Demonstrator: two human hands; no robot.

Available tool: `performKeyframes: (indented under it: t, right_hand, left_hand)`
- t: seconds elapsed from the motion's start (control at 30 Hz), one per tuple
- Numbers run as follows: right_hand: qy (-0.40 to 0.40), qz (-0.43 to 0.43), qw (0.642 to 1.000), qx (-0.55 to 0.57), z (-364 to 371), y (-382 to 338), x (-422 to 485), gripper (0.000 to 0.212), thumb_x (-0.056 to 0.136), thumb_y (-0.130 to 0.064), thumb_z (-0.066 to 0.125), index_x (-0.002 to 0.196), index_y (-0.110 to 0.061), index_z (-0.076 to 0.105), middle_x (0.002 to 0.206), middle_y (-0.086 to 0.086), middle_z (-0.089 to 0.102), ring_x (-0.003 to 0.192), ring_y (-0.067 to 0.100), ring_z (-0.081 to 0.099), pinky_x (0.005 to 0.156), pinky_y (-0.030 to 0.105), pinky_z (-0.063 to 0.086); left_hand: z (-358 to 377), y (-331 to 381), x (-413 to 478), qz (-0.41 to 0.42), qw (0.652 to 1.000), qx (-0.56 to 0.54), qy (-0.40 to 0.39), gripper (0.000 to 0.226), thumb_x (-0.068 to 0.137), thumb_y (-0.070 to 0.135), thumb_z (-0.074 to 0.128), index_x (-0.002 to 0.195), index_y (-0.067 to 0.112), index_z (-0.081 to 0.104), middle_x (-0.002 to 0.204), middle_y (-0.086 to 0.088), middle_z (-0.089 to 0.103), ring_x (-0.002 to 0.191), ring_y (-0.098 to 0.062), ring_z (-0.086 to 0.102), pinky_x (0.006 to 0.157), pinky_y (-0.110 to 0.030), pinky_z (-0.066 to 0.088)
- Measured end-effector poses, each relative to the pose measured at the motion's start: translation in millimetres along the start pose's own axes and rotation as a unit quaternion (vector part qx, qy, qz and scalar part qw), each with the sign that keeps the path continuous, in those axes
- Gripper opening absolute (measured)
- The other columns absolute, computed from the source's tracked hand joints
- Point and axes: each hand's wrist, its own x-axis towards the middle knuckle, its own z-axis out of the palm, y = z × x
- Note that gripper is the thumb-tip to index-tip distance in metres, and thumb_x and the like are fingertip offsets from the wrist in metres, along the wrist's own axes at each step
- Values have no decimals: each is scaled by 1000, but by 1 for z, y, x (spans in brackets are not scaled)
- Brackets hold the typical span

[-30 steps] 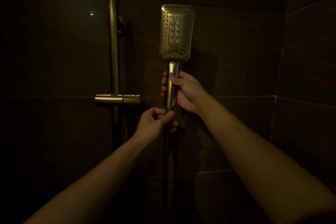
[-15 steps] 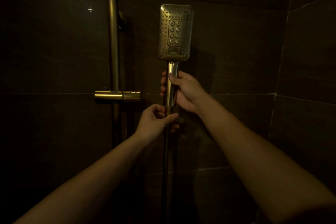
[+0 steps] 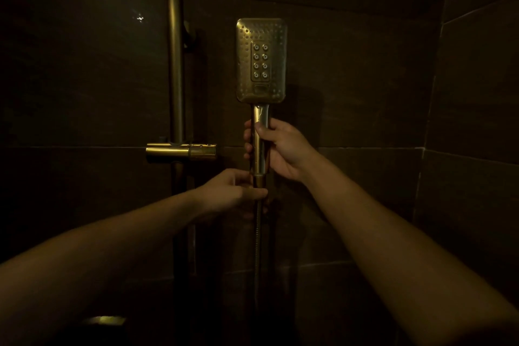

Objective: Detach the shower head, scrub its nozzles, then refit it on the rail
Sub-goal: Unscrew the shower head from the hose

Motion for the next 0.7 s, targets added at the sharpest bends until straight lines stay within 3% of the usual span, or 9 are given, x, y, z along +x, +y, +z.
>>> performKeyframes:
  t: [0.1,0.27,0.4,0.5,0.7]
  right_hand:
    - [2,5,1000,-2,1,2,1,18,99,-11,46,111,-6,59,87,8,64,74,20,62,75,39,54]
    - [-4,1,1000,-5,5,-1,-2,17,100,-10,45,110,-5,58,88,9,62,76,21,60,75,39,53]
    - [-1,0,1000,13,6,-4,-4,18,100,-10,45,111,-6,58,90,9,62,78,21,60,78,40,53]
    - [5,-2,1000,30,6,-5,-4,18,100,-9,44,112,-5,58,90,9,62,78,21,59,78,40,52]
    - [9,-5,999,36,8,-9,-7,18,100,-9,44,111,-4,57,87,9,62,73,20,60,73,38,53]
  left_hand:
    - [7,-1,-1,17,996,61,64,28,85,21,73,108,6,67,102,-14,74,91,-24,73,77,-42,61]
    - [10,-2,-3,34,988,67,135,35,77,19,80,102,-1,66,100,-21,71,84,-25,73,68,-39,62]
    - [8,-1,-5,48,986,40,153,31,73,13,83,94,4,64,82,-8,66,80,-24,71,64,-39,62]
    - [4,3,-7,47,989,19,138,27,74,10,81,95,5,65,81,-6,67,75,-19,71,60,-33,59]
    - [-3,9,-14,10,997,-82,1,26,89,12,66,113,3,63,98,-10,74,89,-26,74,78,-37,57]
